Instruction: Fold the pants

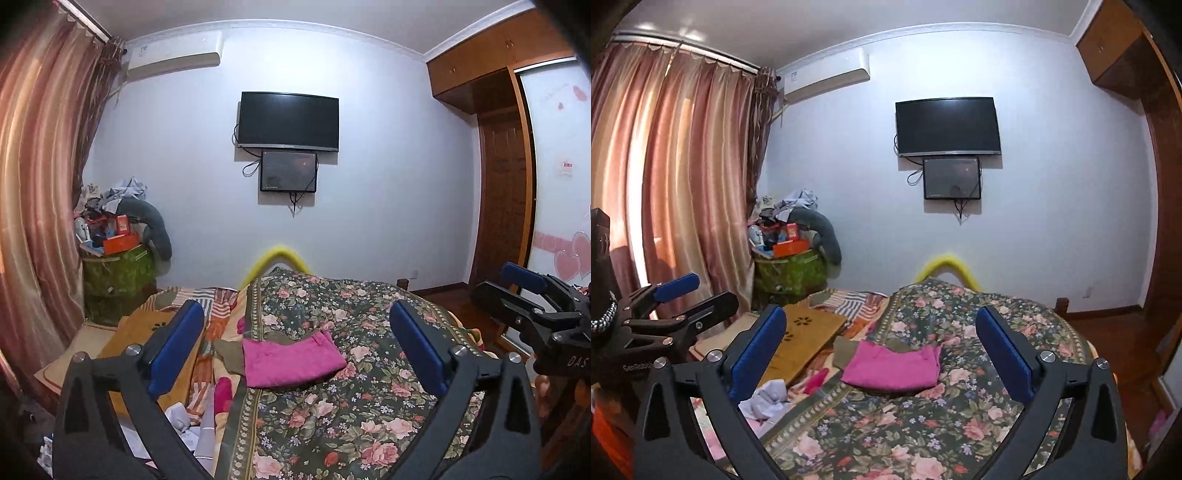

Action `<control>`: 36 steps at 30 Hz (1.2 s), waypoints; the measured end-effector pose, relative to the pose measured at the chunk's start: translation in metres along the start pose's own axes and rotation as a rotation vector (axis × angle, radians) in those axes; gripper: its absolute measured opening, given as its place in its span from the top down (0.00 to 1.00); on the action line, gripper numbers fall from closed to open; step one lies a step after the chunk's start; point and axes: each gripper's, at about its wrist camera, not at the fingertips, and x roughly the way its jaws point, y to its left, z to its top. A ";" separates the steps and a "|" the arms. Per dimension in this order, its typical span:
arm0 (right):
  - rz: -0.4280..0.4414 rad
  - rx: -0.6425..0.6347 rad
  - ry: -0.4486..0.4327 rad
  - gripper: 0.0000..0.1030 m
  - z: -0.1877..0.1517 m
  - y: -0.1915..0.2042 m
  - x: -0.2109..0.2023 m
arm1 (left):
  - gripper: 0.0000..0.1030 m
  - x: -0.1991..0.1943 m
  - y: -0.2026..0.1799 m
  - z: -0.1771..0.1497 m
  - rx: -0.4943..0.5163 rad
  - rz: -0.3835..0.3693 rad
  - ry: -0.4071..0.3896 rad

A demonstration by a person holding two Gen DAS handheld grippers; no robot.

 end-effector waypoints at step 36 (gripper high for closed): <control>0.001 0.014 0.011 0.01 -0.004 0.000 -0.008 | 0.00 0.006 0.000 -0.008 0.004 -0.016 0.024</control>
